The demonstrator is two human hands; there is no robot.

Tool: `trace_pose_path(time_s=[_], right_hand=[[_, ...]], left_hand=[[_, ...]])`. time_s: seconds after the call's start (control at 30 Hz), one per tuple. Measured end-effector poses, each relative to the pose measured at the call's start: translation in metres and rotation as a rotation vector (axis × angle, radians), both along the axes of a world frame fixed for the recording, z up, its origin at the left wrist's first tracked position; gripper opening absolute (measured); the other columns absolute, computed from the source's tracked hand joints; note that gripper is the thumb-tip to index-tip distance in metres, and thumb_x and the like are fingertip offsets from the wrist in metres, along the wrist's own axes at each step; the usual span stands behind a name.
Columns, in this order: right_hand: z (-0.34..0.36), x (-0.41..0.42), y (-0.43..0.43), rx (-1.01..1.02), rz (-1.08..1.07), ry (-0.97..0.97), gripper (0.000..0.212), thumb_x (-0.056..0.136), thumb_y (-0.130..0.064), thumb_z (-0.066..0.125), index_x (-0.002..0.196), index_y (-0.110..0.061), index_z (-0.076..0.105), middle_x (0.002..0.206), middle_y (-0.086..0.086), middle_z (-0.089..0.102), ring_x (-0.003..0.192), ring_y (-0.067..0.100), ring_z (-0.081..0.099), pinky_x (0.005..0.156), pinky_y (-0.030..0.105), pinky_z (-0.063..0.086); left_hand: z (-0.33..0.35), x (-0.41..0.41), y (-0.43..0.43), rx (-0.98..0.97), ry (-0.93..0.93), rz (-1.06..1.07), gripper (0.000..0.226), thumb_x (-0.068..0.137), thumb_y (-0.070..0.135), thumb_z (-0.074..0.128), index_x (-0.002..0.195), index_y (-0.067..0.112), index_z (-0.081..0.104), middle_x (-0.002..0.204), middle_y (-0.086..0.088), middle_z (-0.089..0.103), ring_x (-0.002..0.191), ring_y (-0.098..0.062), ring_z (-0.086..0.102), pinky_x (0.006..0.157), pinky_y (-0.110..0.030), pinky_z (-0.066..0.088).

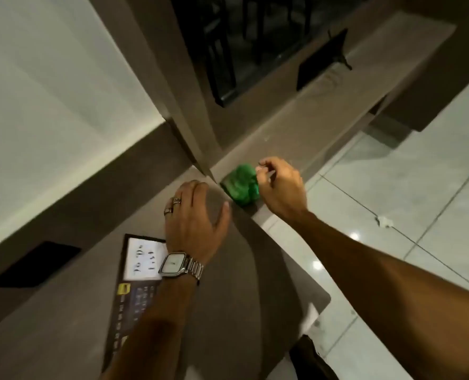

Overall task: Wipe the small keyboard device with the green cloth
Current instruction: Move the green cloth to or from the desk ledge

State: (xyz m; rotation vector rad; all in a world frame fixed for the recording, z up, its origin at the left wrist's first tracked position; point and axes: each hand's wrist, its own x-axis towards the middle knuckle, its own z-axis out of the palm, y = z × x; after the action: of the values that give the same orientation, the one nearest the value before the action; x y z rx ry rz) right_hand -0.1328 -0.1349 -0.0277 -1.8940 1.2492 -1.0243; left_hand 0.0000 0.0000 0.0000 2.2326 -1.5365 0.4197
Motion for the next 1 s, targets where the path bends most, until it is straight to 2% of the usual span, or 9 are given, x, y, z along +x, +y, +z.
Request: trace_pose_path(time_s=[0.1,0.2,0.33,0.5,0.6,0.7,0.83,0.93,1.0], right_hand=[[-0.049,-0.012,-0.041,0.19,0.036,0.189,0.038,0.096,-0.033,0.054,0.128,-0.014,0.062,0.125,0.011,0.065,0.11,0.028,0.064,0.094,0.044,0.055],[-0.098,-0.022,-0.068,0.456,0.043,0.261,0.06,0.092,-0.044,0.06,0.143,-0.016,0.045,0.139,0.011,0.059,0.12,0.029,0.06,0.097,0.049,0.055],[-0.155,-0.019,-0.089,0.433,-0.024,0.437,0.078,0.08,-0.062,0.063,0.142,-0.021,0.041,0.14,0.013,0.053,0.126,0.037,0.052,0.1,0.058,0.049],[-0.206,-0.011,-0.105,0.515,-0.068,0.485,0.073,0.078,-0.064,0.067,0.13,-0.016,0.051,0.13,0.013,0.059,0.119,0.035,0.056,0.095,0.053,0.052],[-0.229,-0.012,-0.1,0.634,-0.095,0.418,0.062,0.078,-0.054,0.074,0.122,-0.014,0.055,0.12,0.011,0.063,0.111,0.034,0.06,0.092,0.051,0.055],[-0.237,-0.007,-0.097,0.758,-0.056,0.234,0.059,0.079,-0.042,0.079,0.124,-0.012,0.056,0.119,0.009,0.065,0.105,0.028,0.065,0.087,0.046,0.06],[-0.217,0.006,-0.087,0.646,0.014,0.017,0.051,0.08,-0.031,0.079,0.123,-0.013,0.059,0.113,0.002,0.065,0.102,0.017,0.064,0.087,0.035,0.058],[-0.202,0.0,-0.067,0.441,0.005,-0.075,0.033,0.08,-0.023,0.078,0.106,-0.013,0.06,0.098,-0.003,0.064,0.093,0.012,0.063,0.081,0.03,0.055],[-0.194,-0.007,-0.046,0.391,0.0,-0.133,0.031,0.081,-0.02,0.078,0.107,-0.012,0.061,0.101,-0.004,0.066,0.095,0.008,0.063,0.083,0.022,0.054]], left_hand=[[-0.05,-0.012,-0.033,0.275,0.088,0.028,0.075,0.084,0.064,0.042,0.137,0.012,0.038,0.146,-0.016,0.04,0.135,-0.031,0.036,0.105,-0.05,0.039],[-0.111,-0.025,-0.051,0.486,0.117,0.009,0.092,0.082,0.075,0.03,0.149,0.013,0.016,0.159,-0.014,0.013,0.146,-0.031,0.011,0.116,-0.05,0.018],[-0.171,-0.037,-0.057,0.546,0.152,0.014,0.099,0.08,0.08,0.015,0.152,0.014,0.001,0.161,-0.01,-0.001,0.147,-0.029,-0.002,0.118,-0.049,0.004],[-0.214,-0.048,-0.073,0.564,0.126,0.017,0.098,0.08,0.079,0.007,0.152,0.012,0.0,0.161,-0.012,-0.002,0.147,-0.03,-0.003,0.119,-0.051,0.003],[-0.231,-0.053,-0.068,0.599,0.143,0.01,0.098,0.081,0.079,0.008,0.152,0.013,0.001,0.161,-0.011,-0.002,0.147,-0.029,-0.003,0.118,-0.052,0.002],[-0.241,-0.045,-0.064,0.626,0.162,0.01,0.098,0.08,0.08,0.009,0.152,0.014,-0.001,0.161,-0.01,-0.003,0.147,-0.028,-0.006,0.118,-0.051,-0.001],[-0.244,-0.021,-0.08,0.653,0.211,0.001,0.101,0.079,0.081,0.019,0.152,0.014,0.002,0.161,-0.009,-0.003,0.147,-0.027,-0.006,0.117,-0.048,-0.003],[-0.235,-0.017,-0.088,0.607,0.306,-0.052,0.095,0.08,0.07,0.042,0.15,0.012,0.014,0.158,-0.013,0.019,0.145,-0.029,0.015,0.116,-0.046,0.019],[-0.221,-0.018,-0.082,0.523,0.34,-0.076,0.086,0.081,0.059,0.051,0.147,0.013,0.022,0.151,-0.013,0.034,0.139,-0.029,0.03,0.109,-0.046,0.034]])
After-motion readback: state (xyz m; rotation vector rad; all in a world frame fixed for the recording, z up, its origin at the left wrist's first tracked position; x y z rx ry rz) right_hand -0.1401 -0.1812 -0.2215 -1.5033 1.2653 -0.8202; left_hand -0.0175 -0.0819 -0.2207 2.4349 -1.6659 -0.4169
